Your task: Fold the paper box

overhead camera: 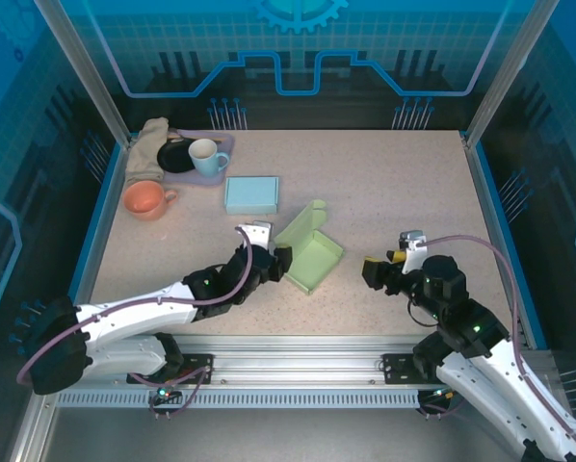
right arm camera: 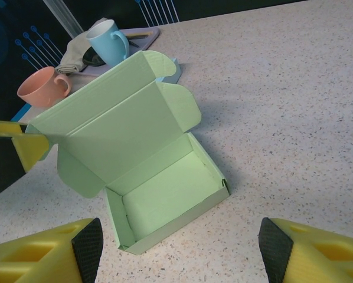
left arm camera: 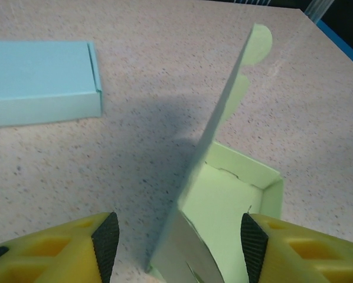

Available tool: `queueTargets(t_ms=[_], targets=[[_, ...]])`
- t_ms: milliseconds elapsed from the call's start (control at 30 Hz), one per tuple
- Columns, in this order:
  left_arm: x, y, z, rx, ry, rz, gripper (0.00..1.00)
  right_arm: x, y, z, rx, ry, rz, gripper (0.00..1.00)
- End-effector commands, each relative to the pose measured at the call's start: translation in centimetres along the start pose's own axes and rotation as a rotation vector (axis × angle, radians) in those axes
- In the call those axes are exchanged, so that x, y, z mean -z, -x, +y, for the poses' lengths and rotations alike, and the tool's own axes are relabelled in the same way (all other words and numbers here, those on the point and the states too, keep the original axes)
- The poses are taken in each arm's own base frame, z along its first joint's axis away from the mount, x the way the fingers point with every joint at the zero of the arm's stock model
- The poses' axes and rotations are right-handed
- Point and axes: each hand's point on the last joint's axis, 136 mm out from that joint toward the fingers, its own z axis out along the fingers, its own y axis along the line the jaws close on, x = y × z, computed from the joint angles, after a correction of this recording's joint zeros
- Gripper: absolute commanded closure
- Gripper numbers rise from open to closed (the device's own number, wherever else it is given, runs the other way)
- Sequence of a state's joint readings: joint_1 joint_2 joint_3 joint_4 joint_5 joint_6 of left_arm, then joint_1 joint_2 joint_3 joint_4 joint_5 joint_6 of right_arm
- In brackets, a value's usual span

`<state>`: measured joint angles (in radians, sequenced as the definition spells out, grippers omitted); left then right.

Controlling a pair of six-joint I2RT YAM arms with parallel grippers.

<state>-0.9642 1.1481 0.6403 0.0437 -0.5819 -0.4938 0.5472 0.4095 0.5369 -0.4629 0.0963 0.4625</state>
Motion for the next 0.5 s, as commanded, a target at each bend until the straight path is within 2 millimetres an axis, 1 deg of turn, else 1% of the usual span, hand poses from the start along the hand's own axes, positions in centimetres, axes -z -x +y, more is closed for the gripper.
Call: queueTargets(t_ms=[0,67,200,267,467], targets=[[0.4,0.4,-2.3,0.063,-0.070,-0.017,0.40,-0.2,0.3,0.6,0.011,0.034,-0.008,0.27],[-0.1,-0.4,-2.3,0.040,-0.038,0.005,0.40,-0.2,0.3,0.7,0.012,0.037,-0.005,0.27],[-1.7,-1.8,-1.0,0.005,0.085,0.039,0.45,-0.3,0.1,0.7,0.010,0.039,-0.002,0.27],[-2.3,-2.2,-0.7,-0.001,0.115,0.042,0.47,-0.3,0.0,0.8,0.009,0.043,0.001,0.27],[-4.0,-3.3,-1.4,0.006,0.117,0.062,0.58,-0.4,0.0,0.8,0.007,0.047,0.005,0.27]])
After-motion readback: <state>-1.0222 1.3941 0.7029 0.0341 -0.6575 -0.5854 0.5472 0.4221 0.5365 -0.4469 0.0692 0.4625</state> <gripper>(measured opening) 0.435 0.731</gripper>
